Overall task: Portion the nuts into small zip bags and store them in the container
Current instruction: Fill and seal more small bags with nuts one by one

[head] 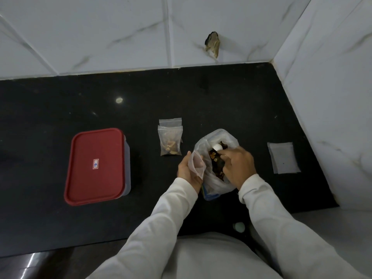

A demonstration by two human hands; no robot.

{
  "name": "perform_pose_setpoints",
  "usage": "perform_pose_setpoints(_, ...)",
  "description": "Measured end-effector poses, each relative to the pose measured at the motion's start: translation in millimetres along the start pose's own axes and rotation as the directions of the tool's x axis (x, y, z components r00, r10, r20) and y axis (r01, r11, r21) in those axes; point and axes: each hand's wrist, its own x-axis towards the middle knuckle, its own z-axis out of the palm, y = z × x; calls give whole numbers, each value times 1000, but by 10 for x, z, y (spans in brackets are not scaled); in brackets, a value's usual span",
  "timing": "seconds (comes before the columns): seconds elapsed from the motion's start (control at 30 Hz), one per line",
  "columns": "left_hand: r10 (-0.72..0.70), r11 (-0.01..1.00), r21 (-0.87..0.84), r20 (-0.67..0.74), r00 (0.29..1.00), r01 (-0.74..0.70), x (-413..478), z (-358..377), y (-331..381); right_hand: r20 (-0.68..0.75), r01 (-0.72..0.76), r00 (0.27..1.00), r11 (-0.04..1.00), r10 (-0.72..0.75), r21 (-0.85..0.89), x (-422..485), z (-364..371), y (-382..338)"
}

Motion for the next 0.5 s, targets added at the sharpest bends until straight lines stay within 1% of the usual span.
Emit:
perform_pose_setpoints(0.17,0,1000,8,-11,1000,0,14,25,-10,37,-12,999,996,9,85,-39,-23,17)
perform_pose_setpoints(0.23,4,1000,16,-12,1000,-4,10,32,-11,56,-51,998,986,42,160,-25,-37,28)
perform_pose_setpoints(0.3,10,1000,4,1,1000,-10,12,40,-15,127,-160,983,960,134,229,9,-79,12)
perform_pose_setpoints(0.4,-5,1000,3,1,1000,5,-20,53,-9,210,-297,947,916,245,269,1,-125,18)
perform_pose_setpoints(0.5,-24,1000,18,29,999,24,-54,78,-13,346,-438,883,823,318,360,-4,-168,44)
